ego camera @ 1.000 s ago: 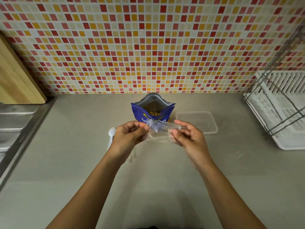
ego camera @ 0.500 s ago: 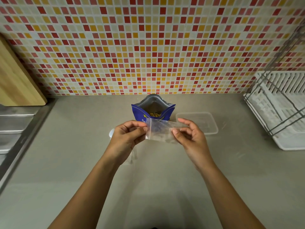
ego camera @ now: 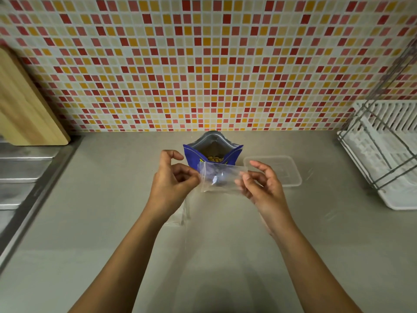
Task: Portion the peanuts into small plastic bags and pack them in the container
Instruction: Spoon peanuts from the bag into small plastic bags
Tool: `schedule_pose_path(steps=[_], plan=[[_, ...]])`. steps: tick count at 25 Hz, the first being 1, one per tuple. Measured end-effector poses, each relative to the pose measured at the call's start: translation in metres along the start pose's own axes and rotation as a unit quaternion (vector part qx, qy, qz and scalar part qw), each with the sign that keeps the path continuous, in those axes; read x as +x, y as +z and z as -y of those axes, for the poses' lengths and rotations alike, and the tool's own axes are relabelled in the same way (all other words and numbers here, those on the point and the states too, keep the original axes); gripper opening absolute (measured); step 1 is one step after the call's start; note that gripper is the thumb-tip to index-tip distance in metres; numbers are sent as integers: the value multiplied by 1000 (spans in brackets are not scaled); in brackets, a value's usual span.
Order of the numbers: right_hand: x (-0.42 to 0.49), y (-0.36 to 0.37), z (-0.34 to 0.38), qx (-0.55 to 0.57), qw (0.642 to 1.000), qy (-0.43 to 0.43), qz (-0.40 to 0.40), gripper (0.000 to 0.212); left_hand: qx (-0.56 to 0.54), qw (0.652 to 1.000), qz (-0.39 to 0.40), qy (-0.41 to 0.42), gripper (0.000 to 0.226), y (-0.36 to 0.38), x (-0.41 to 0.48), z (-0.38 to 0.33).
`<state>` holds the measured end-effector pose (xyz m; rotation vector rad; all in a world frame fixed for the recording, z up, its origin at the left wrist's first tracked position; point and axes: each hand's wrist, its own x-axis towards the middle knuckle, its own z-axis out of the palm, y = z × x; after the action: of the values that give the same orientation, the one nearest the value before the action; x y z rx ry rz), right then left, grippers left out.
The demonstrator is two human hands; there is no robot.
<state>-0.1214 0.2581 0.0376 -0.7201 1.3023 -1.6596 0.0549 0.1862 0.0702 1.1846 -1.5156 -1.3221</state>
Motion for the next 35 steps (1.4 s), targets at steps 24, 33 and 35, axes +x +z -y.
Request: schedule_pose_path(steps=[24,33,35], plan=[[5,12,-5,-589,750,-282,106,90,17,996,59,-63,16,5,8,3],[7,16,-9,-586,750,-300,66,69,61,995,68,-48,19,11,7,7],[7,16,-8,-547,783,-289,64,57,65,994,71,-48,13,11,7,9]])
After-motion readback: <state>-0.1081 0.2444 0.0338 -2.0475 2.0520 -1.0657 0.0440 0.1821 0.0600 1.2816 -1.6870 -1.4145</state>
